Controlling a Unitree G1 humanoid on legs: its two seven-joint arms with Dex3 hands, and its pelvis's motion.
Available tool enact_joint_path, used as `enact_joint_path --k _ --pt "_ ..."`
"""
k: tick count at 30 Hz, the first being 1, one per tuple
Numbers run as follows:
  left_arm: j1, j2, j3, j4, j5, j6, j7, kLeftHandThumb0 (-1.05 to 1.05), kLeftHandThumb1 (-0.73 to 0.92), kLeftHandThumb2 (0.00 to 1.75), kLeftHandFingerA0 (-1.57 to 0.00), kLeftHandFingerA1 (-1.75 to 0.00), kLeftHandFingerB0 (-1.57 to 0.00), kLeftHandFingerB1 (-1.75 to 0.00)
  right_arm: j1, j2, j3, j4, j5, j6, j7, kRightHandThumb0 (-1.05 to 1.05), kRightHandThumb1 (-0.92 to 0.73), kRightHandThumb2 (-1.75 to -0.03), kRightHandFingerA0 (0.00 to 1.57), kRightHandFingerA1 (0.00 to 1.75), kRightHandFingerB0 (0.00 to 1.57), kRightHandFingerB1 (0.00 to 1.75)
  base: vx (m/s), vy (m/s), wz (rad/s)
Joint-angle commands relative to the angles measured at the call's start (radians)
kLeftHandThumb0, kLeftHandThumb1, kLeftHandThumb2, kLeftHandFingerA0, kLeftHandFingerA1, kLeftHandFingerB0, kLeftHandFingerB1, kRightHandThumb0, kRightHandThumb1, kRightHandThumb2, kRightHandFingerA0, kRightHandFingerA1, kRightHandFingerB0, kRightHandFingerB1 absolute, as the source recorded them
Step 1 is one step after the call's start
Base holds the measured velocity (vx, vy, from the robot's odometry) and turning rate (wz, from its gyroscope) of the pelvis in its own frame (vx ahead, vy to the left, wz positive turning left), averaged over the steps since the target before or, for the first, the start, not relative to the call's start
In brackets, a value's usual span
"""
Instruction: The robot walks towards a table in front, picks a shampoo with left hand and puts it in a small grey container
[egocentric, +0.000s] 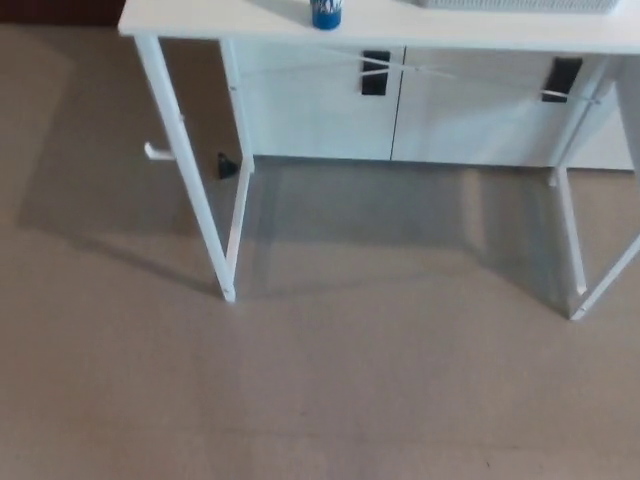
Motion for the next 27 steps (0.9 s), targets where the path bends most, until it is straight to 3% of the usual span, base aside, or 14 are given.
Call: enact_joint_path --k 1,4,5,7,8,10,11,22,23,24,25,26,27 --pt "0.02 0.01 0.002 -0.001 -0.009 -0.025 -0.016 -0.33 0.61 0.58 -0.52 -0.39 -0.45 -0.35 0.037 -0.006 -0.002 0.009 0.005 -0.008 0.0 -0.28 -0.61 -0.58 0.68 0.42 0.5 0.37 0.53 -0.012 -0.36" --pt "0.025 0.01 -0.008 0.003 0.004 -0.043 0.004 -0.33 0.61 0.58 -0.53 -0.4 -0.46 -0.36 0.035 -0.005 0.006 0.011 -0.004 0.002 -0.011 -0.28 -0.6 -0.58 0.69 0.43 0.51 0.37 0.44 0.253 -0.25" --pt "0.026 0.007 -0.003 0.005 -0.003 -0.041 0.002 -0.32 0.59 0.58 -0.54 -0.41 -0.48 -0.36 0.038 -0.006 0.007 0.013 -0.004 0.0 -0.011 -0.37 -0.52 -0.73 0.64 0.53 0.47 0.47 0.42 0.362 -0.8" --pt "0.04 0.004 0.002 0.007 -0.011 -0.042 -0.008 -0.32 0.6 0.58 -0.55 -0.41 -0.47 -0.36 0.056 -0.006 0.01 0.009 -0.004 -0.013 -0.008 -0.38 -0.52 -0.74 0.65 0.54 0.47 0.47 0.41 0.354 -0.39" --pt "0.045 0.006 -0.002 0.012 -0.006 -0.049 -0.017 -0.34 0.61 0.58 -0.54 -0.4 -0.45 -0.35 0.062 -0.006 0.012 0.008 -0.004 -0.019 -0.006 -0.28 -0.61 -0.58 0.68 0.43 0.51 0.38 0.38 0.338 -0.18" --pt "0.054 0.01 -0.006 0.014 -0.002 -0.056 -0.025 -0.34 0.61 0.58 -0.54 -0.4 -0.45 -0.35 0.069 -0.004 0.012 0.008 -0.001 -0.025 -0.003 -0.28 -0.6 -0.58 0.69 0.44 0.51 0.38 0.29 0.238 -0.05" --pt "0.066 0.009 -0.013 0.014 0.008 -0.064 -0.008 -0.46 0.48 0.74 -0.56 -0.51 -0.43 -0.46 0.079 -0.004 0.016 0.008 -0.005 -0.03 -0.005 -0.39 -0.51 -0.74 0.67 0.56 0.47 0.48 0.16 0.058 0.1" --pt "0.112 0.007 -0.024 0.024 0.008 -0.094 -0.004 -0.45 0.47 0.72 -0.52 -0.49 -0.41 -0.45 0.098 -0.006 0.018 0.018 0.004 -0.042 0.024 -0.38 -0.52 -0.74 0.67 0.57 0.48 0.49 0.14 -0.112 0.07" --pt "0.11 0.007 -0.025 0.028 0.01 -0.095 -0.003 -0.37 0.53 0.56 -0.58 -0.4 -0.47 -0.35 0.095 -0.006 0.021 0.023 0.001 -0.038 0.022 -0.39 -0.52 -0.74 0.68 0.57 0.48 0.49 0.08 -0.279 -0.01" --pt "0.109 0.008 -0.028 0.03 0.013 -0.096 -0.001 -0.39 0.54 0.56 -0.59 -0.4 -0.47 -0.35 0.094 -0.005 0.02 0.024 0.002 -0.038 0.022 -0.38 -0.52 -0.74 0.67 0.57 0.48 0.49 0.16 -0.184 -0.1" --pt "0.109 0.01 -0.033 0.032 0.019 -0.099 0.002 -0.46 0.47 0.73 -0.53 -0.5 -0.42 -0.45 0.092 -0.004 0.019 0.026 0.003 -0.037 0.021 -0.38 -0.52 -0.74 0.67 0.57 0.48 0.49 0.12 -0.123 0.03" --pt "0.108 0.012 -0.037 0.034 0.023 -0.103 0.004 -0.46 0.47 0.73 -0.53 -0.5 -0.42 -0.45 0.091 -0.003 0.019 0.028 0.003 -0.038 0.02 -0.38 -0.52 -0.74 0.67 0.57 0.48 0.49 0.11 -0.091 -0.04" --pt "0.107 0.011 -0.036 0.035 0.019 -0.1 0.004 -0.38 0.53 0.56 -0.59 -0.4 -0.48 -0.36 0.092 -0.003 0.018 0.028 0.004 -0.039 0.021 -0.38 -0.52 -0.74 0.67 0.56 0.48 0.49 0.12 -0.032 -0.05"
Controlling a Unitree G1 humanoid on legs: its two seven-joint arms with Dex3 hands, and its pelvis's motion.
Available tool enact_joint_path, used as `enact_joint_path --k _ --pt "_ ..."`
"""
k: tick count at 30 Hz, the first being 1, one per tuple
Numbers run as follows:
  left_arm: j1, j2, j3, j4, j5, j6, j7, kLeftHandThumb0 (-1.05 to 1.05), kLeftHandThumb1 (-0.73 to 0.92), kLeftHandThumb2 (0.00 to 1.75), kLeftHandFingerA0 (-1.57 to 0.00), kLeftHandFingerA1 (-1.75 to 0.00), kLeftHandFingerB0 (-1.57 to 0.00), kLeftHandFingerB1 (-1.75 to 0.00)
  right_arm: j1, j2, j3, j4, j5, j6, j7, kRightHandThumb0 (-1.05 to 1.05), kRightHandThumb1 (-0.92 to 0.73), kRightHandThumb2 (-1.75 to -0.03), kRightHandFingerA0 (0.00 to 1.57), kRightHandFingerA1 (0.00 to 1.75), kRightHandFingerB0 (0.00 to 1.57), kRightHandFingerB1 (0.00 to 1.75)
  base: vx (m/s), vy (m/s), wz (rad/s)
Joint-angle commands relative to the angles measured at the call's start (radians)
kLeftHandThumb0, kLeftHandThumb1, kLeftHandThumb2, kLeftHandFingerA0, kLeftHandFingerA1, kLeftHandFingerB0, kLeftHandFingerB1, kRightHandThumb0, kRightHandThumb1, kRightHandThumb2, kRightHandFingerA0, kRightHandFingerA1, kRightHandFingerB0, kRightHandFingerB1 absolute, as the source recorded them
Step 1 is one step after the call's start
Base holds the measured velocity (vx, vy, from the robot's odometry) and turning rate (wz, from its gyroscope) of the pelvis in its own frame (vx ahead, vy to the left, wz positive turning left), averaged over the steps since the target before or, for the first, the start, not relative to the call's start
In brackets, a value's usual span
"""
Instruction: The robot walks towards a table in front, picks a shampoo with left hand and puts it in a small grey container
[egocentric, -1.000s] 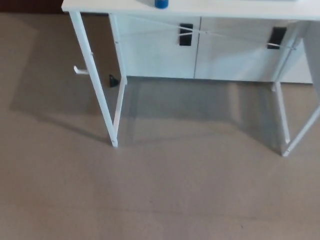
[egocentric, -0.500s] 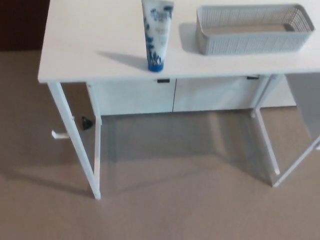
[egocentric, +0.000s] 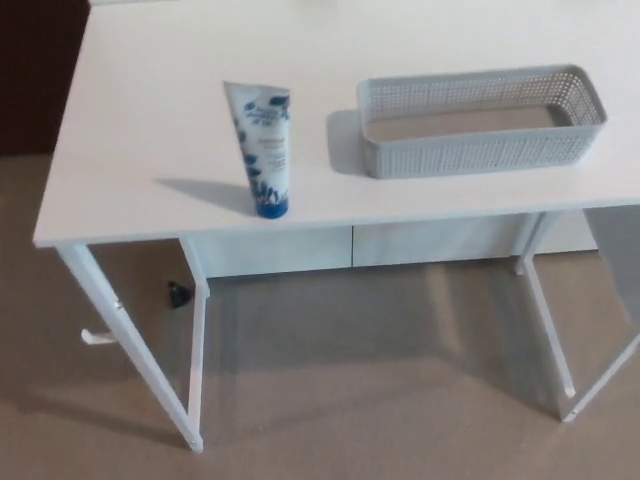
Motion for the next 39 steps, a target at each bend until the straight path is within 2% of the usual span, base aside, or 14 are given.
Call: enact_joint_path --k 1,5,6,18,21,22,25,26,27,28,31,32,33,39 --pt "-0.001 0.013 -0.008 0.012 0.01 -0.025 0.011 -0.38 0.53 0.56 -0.59 -0.4 -0.48 -0.36 0.002 -0.003 -0.003 0.01 0.003 -0.002 0.009 -0.38 -0.52 -0.74 0.67 0.56 0.48 0.49 0.13 -0.016 -0.09" --pt "0.004 0.016 -0.017 0.01 0.013 -0.032 0.003 -0.39 0.56 0.57 -0.61 -0.4 -0.49 -0.36 0.003 -0.003 -0.002 0.006 0.003 -0.002 0.014 -0.38 -0.52 -0.74 0.66 0.56 0.48 0.49 0.11 0.067 -0.05" --pt "0.005 0.018 -0.024 0.01 0.021 -0.036 0.006 -0.47 0.49 0.75 -0.56 -0.51 -0.45 -0.47 0.0 -0.003 -0.002 0.009 0.003 0.003 0.012 -0.37 -0.52 -0.73 0.66 0.56 0.48 0.48 0.15 0.13 -0.03" --pt "-0.02 0.028 -0.044 0.007 0.024 -0.028 0.015 -0.49 0.49 0.77 -0.57 -0.51 -0.47 -0.48 -0.022 -0.005 0.006 -0.002 -0.003 0.016 0.017 -0.39 -0.53 -0.75 0.66 0.57 0.47 0.49 0.18 0.123 0.05" --pt "-0.019 0.028 -0.05 0.003 0.026 -0.033 0.019 -0.49 0.49 0.76 -0.58 -0.52 -0.47 -0.48 -0.024 -0.005 0.007 0.003 -0.002 0.015 0.016 -0.39 -0.53 -0.76 0.66 0.57 0.47 0.49 0.13 -0.02 0.11" --pt "-0.019 0.028 -0.051 -0.001 0.025 -0.029 0.02 -0.41 0.57 0.57 -0.66 -0.41 -0.52 -0.37 -0.025 -0.004 0.007 0.006 -0.003 0.014 0.014 -0.39 -0.53 -0.76 0.66 0.57 0.48 0.49 0.08 -0.08 0.13" --pt "-0.013 0.03 -0.057 -0.009 0.024 -0.035 0.018 -0.41 0.57 0.58 -0.66 -0.41 -0.51 -0.37 -0.025 -0.002 0.008 0.003 -0.003 0.011 0.011 -0.37 -0.53 -0.74 0.66 0.56 0.47 0.48 0.21 -0.118 -0.05" --pt "-0.012 0.031 -0.059 -0.012 0.024 -0.037 0.018 -0.41 0.57 0.57 -0.66 -0.41 -0.51 -0.37 -0.021 -0.003 0.008 -0.002 -0.002 0.006 0.013 -0.26 -0.62 -0.58 0.71 0.46 0.51 0.39 0.19 -0.126 -0.01" --pt "-0.015 0.031 -0.06 -0.01 0.023 -0.032 0.02 -0.41 0.56 0.57 -0.66 -0.41 -0.52 -0.37 -0.02 -0.003 0.008 -0.006 -0.003 0.004 0.012 -0.24 -0.63 -0.59 0.7 0.45 0.51 0.39 0.19 -0.113 -0.08" --pt "-0.021 0.032 -0.06 -0.004 0.022 -0.025 0.024 -0.49 0.47 0.75 -0.58 -0.51 -0.47 -0.47 -0.019 -0.003 0.012 -0.01 -0.007 0.004 0.006 -0.24 -0.63 -0.59 0.69 0.45 0.51 0.39 0.06 -0.106 0.03" --pt "-0.02 0.033 -0.065 -0.003 0.024 -0.032 0.018 -0.49 0.49 0.76 -0.57 -0.51 -0.46 -0.47 -0.022 -0.003 0.017 -0.009 -0.01 0.009 0.003 -0.26 -0.62 -0.58 0.71 0.46 0.51 0.38 0.01 0.003 -0.03" --pt "-0.017 0.034 -0.067 -0.005 0.026 -0.038 0.017 -0.49 0.49 0.76 -0.57 -0.51 -0.46 -0.47 -0.023 -0.003 0.017 -0.006 -0.01 0.009 0.002 -0.26 -0.62 -0.58 0.71 0.46 0.51 0.38 0.03 0.04 -0.11" --pt "-0.016 0.033 -0.067 -0.007 0.025 -0.039 0.018 -0.43 0.57 0.58 -0.66 -0.41 -0.52 -0.37 -0.025 -0.003 0.022 -0.004 -0.016 0.007 -0.003 -0.26 -0.62 -0.58 0.7 0.46 0.51 0.39 0.0 0.0 0.0" --pt "-0.023 0.036 -0.071 -0.018 0.021 -0.024 0.019 -0.41 0.57 0.58 -0.67 -0.41 -0.51 -0.37 -0.032 -0.001 0.027 0.002 -0.016 0.009 -0.008 -0.25 -0.63 -0.59 0.71 0.46 0.51 0.38 -0.01 0.27 -0.09"
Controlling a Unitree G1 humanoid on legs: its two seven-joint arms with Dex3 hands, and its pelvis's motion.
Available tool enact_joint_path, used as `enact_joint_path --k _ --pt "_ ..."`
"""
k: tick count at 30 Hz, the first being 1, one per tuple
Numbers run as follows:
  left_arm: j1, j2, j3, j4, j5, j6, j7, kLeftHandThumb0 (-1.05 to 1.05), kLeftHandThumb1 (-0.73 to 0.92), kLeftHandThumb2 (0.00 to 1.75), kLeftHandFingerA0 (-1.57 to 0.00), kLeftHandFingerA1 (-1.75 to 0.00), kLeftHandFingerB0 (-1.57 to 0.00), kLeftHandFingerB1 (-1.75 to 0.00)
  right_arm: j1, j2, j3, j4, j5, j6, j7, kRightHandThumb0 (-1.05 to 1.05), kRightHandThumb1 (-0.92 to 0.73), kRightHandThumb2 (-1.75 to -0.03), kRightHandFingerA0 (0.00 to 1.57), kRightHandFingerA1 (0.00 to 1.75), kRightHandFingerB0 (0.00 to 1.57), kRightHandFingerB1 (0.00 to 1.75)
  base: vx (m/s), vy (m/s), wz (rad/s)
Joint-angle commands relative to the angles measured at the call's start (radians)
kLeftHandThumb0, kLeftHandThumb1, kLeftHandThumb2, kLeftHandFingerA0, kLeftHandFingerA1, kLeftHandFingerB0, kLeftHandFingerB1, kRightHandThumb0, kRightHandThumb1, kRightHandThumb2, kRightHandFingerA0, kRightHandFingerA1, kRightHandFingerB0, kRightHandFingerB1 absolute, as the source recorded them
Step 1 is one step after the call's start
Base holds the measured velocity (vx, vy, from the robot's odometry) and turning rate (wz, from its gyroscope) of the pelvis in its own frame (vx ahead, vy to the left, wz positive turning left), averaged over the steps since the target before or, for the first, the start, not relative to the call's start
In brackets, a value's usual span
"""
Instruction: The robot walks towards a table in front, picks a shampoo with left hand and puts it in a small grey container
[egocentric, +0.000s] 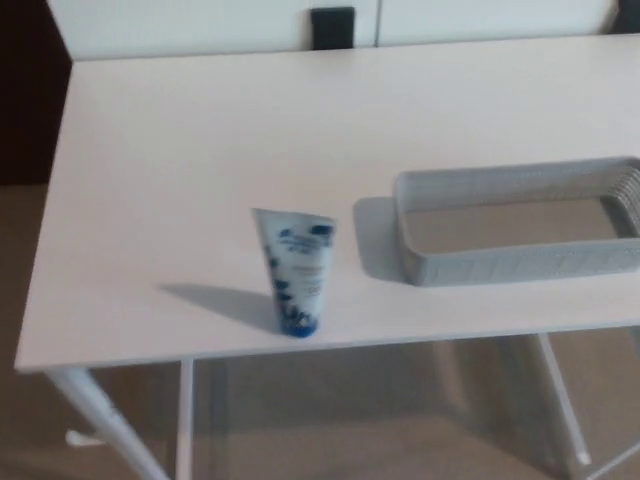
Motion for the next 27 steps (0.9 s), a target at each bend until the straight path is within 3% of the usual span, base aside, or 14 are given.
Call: enact_joint_path --k 1,2,3,5,6,9,10,11,16,17,18,24,27 --pt "0.0 0.021 0.001 -0.004 0.01 -0.002 0.007 -0.43 0.58 0.58 -0.66 -0.41 -0.51 -0.37 0.002 -0.006 0.004 0.006 -0.009 0.005 -0.014 -0.24 -0.63 -0.59 0.71 0.46 0.51 0.38 -0.03 0.41 0.25" --pt "-0.001 0.022 0.0 -0.002 0.012 -0.004 0.008 -0.43 0.58 0.58 -0.66 -0.41 -0.51 -0.37 0.003 -0.005 0.004 0.005 -0.007 0.004 -0.015 -0.24 -0.63 -0.59 0.71 0.46 0.51 0.38 0.02 0.149 0.07" --pt "-0.003 0.023 -0.001 0.005 0.014 -0.013 0.007 -0.5 0.5 0.78 -0.57 -0.52 -0.44 -0.47 0.004 -0.006 0.007 0.002 -0.009 0.001 -0.012 -0.26 -0.62 -0.58 0.72 0.46 0.52 0.38 0.09 0.093 0.07" --pt "-0.002 0.023 -0.002 0.002 0.013 -0.011 0.006 -0.5 0.5 0.78 -0.57 -0.52 -0.43 -0.47 0.002 -0.006 0.008 0.004 -0.01 0.003 -0.014 -0.26 -0.62 -0.58 0.72 0.46 0.52 0.38 0.07 0.033 0.1" --pt "0.0 0.023 -0.002 0.006 0.014 -0.009 0.01 -0.42 0.59 0.58 -0.58 -0.39 -0.48 -0.36 0.004 -0.006 0.009 0.006 -0.01 0.007 -0.011 -0.26 -0.63 -0.58 0.71 0.45 0.51 0.38 0.06 0.0 0.15" --pt "0.01 0.028 -0.014 -0.001 0.024 -0.021 0.005 -0.44 0.59 0.58 -0.53 -0.38 -0.42 -0.34 0.0 -0.006 0.018 0.01 -0.021 0.003 -0.016 -0.26 -0.62 -0.58 0.72 0.47 0.52 0.39 0.02 -0.045 0.06" --pt "0.012 0.028 -0.014 -0.004 0.022 -0.022 0.004 -0.51 0.51 0.78 -0.48 -0.49 -0.35 -0.44 0.0 -0.006 0.017 0.01 -0.019 0.003 -0.014 -0.26 -0.62 -0.58 0.71 0.46 0.51 0.38 0.0 0.0 0.0" --pt "0.014 0.028 -0.013 -0.008 0.019 -0.021 -0.001 -0.43 0.59 0.58 -0.53 -0.37 -0.37 -0.32 0.002 -0.005 0.014 0.008 -0.015 0.003 -0.009 -0.26 -0.62 -0.58 0.72 0.47 0.52 0.39 0.0 0.0 0.0" --pt "0.014 0.026 -0.014 -0.012 0.016 -0.018 0.0 -0.43 0.6 0.58 -0.55 -0.38 -0.34 -0.32 0.0 -0.004 0.013 0.008 -0.015 0.007 -0.014 -0.26 -0.62 -0.58 0.72 0.46 0.53 0.39 0.0 -0.052 0.0" --pt "0.013 0.025 -0.011 -0.01 0.012 -0.017 0.0 -0.52 0.49 0.75 -0.51 -0.5 -0.27 -0.41 0.0 -0.005 0.014 0.006 -0.016 0.009 -0.011 -0.36 -0.54 -0.75 0.67 0.56 0.48 0.48 0.0 0.0 0.0" --pt "0.015 0.023 -0.008 -0.014 0.008 -0.018 -0.002 -0.42 0.59 0.59 -0.58 -0.41 -0.3 -0.31 0.001 -0.004 0.014 0.005 -0.015 0.008 -0.011 -0.36 -0.54 -0.75 0.68 0.56 0.48 0.49 0.0 0.0 0.0" --pt "0.003 0.019 0.02 -0.008 -0.019 -0.001 -0.013 -0.42 0.57 0.6 -0.57 -0.42 -0.2 -0.29 0.003 -0.005 0.016 0.002 -0.018 0.005 -0.008 -0.36 -0.54 -0.75 0.68 0.57 0.48 0.49 0.0 0.0 0.0" --pt "0.006 0.0 0.079 -0.032 -0.071 0.005 -0.014 -0.4 0.52 0.56 -0.49 -0.37 -0.2 -0.28 0.001 -0.006 0.014 0.005 -0.016 0.007 -0.003 -0.36 -0.54 -0.75 0.68 0.56 0.47 0.48 0.0 0.0 0.0"
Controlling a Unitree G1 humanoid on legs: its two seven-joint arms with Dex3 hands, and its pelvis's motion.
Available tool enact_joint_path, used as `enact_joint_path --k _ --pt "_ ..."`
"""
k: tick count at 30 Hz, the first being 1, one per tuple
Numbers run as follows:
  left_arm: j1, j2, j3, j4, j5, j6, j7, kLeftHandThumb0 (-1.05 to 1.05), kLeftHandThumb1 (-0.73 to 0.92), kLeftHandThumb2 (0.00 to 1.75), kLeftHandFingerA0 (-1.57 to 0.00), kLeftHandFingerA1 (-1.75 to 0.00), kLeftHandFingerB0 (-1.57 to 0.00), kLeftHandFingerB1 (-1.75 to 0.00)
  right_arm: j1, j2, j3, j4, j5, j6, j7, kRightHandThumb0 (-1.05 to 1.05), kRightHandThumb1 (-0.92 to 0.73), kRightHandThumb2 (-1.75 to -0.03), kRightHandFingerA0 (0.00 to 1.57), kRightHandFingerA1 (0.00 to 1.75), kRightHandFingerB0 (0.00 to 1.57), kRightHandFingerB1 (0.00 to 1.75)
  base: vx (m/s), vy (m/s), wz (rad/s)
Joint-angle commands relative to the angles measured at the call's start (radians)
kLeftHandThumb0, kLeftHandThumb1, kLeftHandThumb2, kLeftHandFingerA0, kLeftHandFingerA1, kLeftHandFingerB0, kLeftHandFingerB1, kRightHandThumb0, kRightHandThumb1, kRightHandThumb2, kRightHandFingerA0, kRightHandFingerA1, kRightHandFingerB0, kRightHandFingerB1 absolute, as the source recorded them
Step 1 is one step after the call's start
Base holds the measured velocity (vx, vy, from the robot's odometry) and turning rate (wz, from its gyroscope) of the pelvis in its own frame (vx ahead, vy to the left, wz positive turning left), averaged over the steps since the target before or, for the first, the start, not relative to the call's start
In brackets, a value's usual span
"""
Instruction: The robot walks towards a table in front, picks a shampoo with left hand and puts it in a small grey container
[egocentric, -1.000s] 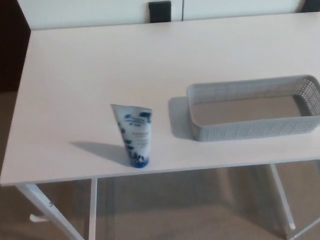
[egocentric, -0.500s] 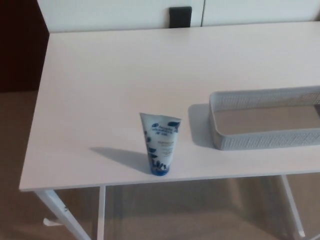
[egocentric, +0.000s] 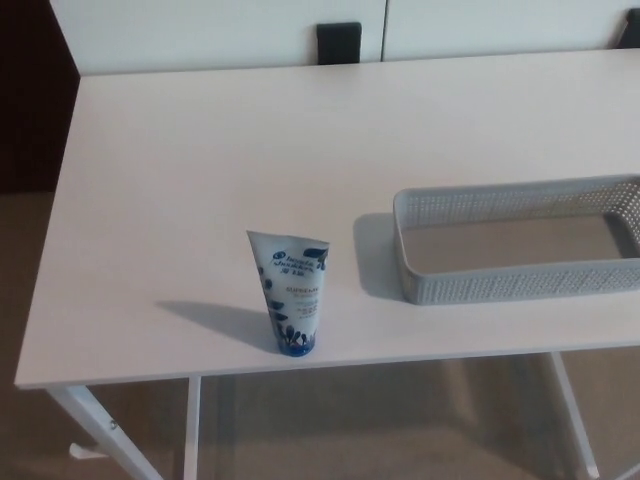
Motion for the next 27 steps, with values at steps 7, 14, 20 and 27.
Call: enact_joint_path --k 7,14,20,27 --pt "0.051 0.012 0.353 -0.194 -0.298 0.102 -0.072 -0.25 0.39 0.9 0.0 -0.48 0.0 -0.48 0.009 -0.006 0.017 0.009 -0.022 0.005 -0.013 -0.38 -0.53 -0.76 0.67 0.57 0.5 0.5 0.0 0.0 0.0" --pt "0.076 0.042 0.51 -0.599 -0.423 0.226 -0.053 -0.45 0.47 0.62 -0.16 -0.32 -0.15 -0.32 0.0 -0.009 0.007 0.014 -0.013 0.009 0.003 -0.3 -0.62 -0.59 0.76 0.48 0.56 0.4 0.0 0.0 0.0" --pt "0.146 0.021 0.443 -1.209 -0.55 0.317 -0.063 -0.22 0.36 0.89 -0.09 -0.52 -0.09 -0.51 0.0 -0.003 0.016 0.016 -0.023 0.021 -0.004 -0.38 -0.54 -0.77 0.67 0.57 0.5 0.5 0.0 0.0 0.0" --pt "0.102 0.013 0.285 -1.373 -0.506 0.33 -0.1 -0.33 0.42 0.55 -0.08 -0.29 -0.08 -0.23 -0.008 -0.005 0.027 0.019 -0.036 0.016 -0.004 -0.38 -0.54 -0.78 0.68 0.59 0.51 0.51 0.0 0.0 0.0"
